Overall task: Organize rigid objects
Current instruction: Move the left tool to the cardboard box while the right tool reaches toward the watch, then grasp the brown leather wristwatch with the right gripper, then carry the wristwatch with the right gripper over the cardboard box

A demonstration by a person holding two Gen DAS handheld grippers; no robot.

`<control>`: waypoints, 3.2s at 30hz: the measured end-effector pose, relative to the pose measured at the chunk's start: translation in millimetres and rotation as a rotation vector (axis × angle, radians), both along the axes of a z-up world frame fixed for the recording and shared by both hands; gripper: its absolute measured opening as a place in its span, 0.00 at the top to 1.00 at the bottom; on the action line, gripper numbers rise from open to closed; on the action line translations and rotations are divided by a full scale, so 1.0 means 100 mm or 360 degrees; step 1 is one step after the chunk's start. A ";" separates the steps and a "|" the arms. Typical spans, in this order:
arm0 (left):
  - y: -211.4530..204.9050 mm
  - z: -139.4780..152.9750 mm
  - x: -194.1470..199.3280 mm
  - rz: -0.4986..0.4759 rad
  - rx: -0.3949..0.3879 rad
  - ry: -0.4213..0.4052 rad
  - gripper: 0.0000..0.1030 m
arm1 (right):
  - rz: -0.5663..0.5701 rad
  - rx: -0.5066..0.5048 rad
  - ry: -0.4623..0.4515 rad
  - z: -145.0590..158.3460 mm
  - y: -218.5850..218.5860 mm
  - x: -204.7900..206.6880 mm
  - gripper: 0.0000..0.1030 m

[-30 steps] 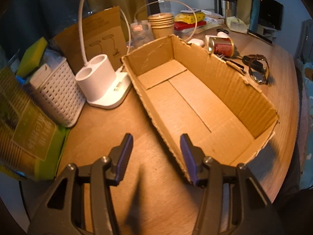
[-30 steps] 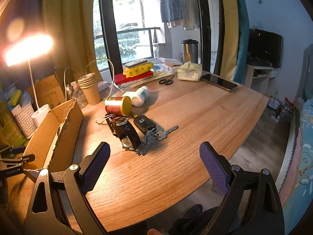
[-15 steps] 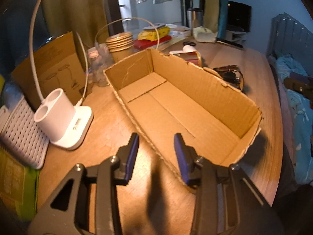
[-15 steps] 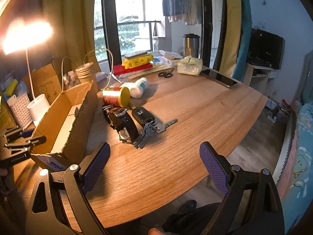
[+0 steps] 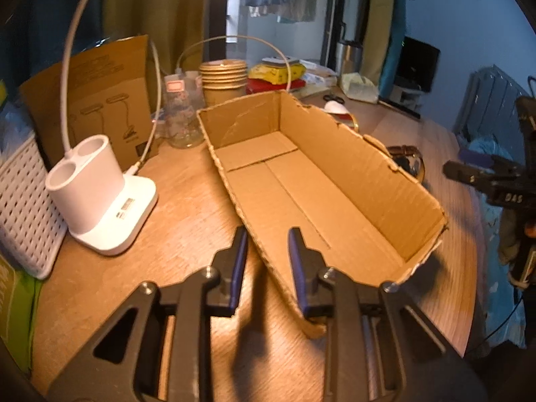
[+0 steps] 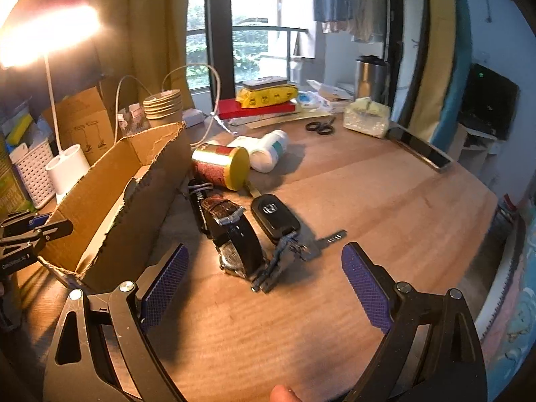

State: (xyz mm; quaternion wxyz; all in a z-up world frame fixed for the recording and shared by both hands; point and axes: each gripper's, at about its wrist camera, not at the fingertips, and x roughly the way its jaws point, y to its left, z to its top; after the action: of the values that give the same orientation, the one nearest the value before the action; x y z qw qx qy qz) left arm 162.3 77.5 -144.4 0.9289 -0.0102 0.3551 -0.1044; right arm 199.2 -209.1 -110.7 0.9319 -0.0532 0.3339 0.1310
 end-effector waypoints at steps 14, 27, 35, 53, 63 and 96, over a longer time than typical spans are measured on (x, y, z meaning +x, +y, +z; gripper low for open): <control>0.06 0.00 -0.04 0.0074 0.0013 0.0007 0.80 | 0.0148 0.0010 0.0044 -0.15 0.12 0.33 0.08; 0.05 -0.02 -0.04 0.0076 -0.0028 -0.0014 0.80 | 0.0213 0.0033 0.0121 -0.33 0.24 0.50 0.60; 0.04 -0.02 -0.02 0.0078 -0.0026 -0.0010 0.79 | 0.0231 0.0033 0.0133 -0.35 0.25 0.49 0.76; 0.03 -0.02 -0.01 0.0086 -0.0019 -0.0009 0.78 | 0.0238 0.0120 0.0033 -0.03 0.21 0.25 0.90; 0.03 -0.02 -0.01 0.0085 -0.0021 -0.0009 0.78 | 0.0371 0.0144 -0.0116 0.44 0.46 0.05 0.90; 0.03 -0.02 -0.02 0.0090 -0.0015 -0.0013 0.78 | 0.0688 -0.0061 0.0043 0.01 1.56 -0.01 0.90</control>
State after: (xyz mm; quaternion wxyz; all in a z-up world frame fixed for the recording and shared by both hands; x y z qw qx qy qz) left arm 160.7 80.8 -146.5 0.9329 -0.0242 0.3505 -0.0797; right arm 198.2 -52.9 -109.7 0.8764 -0.1397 0.3295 0.3223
